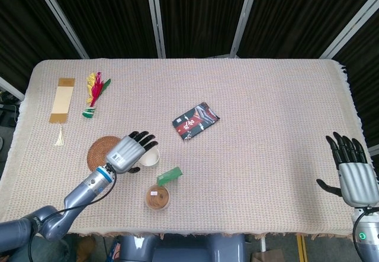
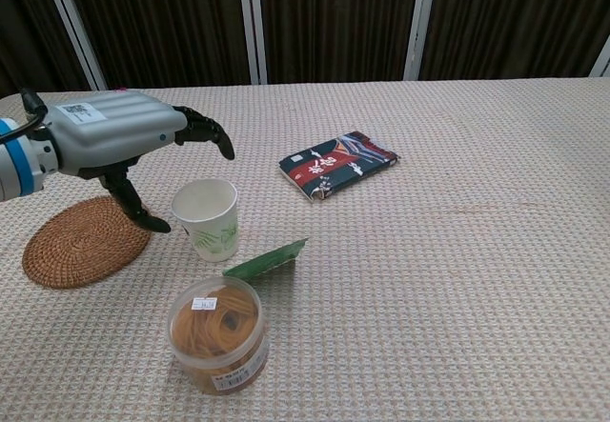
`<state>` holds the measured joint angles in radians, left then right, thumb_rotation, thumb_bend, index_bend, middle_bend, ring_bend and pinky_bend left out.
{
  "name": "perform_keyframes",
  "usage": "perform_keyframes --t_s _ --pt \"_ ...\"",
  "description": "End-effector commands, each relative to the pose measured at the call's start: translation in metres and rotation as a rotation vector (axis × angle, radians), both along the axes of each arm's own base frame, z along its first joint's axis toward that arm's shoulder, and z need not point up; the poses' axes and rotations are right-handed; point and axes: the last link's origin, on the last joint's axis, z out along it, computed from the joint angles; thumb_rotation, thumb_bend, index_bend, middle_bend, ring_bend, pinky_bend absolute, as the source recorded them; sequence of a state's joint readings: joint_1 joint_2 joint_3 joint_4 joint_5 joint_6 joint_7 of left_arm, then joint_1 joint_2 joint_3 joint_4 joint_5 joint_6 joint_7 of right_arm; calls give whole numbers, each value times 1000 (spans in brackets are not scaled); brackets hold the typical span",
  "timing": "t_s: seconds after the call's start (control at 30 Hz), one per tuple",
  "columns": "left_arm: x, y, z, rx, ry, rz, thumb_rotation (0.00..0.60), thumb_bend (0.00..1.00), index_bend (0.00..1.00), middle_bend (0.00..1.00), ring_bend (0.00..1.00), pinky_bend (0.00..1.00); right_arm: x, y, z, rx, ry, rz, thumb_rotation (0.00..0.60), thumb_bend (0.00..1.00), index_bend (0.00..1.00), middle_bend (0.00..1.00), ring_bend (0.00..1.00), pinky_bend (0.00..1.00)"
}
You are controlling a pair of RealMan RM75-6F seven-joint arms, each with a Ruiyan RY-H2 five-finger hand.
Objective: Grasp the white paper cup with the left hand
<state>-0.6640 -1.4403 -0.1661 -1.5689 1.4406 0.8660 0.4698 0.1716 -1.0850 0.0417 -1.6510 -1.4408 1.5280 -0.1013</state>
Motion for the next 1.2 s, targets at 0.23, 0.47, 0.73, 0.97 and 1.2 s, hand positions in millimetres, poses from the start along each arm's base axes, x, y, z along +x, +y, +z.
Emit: perform_keyframes --t_s 0.23,0.47,0.73,0.97,1.2 --pt "6 8 -23 -3 23 29 600 0 281 228 226 388 -2 -1 3 -11 3 -7 600 0 0 0 0 0" --pt "10 7 -36 -21 20 47 600 60 381 418 393 504 -4 -2 6 -21 2 -8 600 0 0 0 0 0" --pt "15 9 -31 15 6 51 600 65 430 478 443 544 -5 -2 9 -28 1 -15 600 0 0 0 0 0" --pt "18 14 3 83 -59 71 600 46 426 468 440 541 -4 0 9 -26 -2 -6 600 0 0 0 0 0" --pt "-14 16 48 126 -70 189 600 40 410 454 427 534 1 4 7 -15 -6 11 600 0 0 0 0 0"
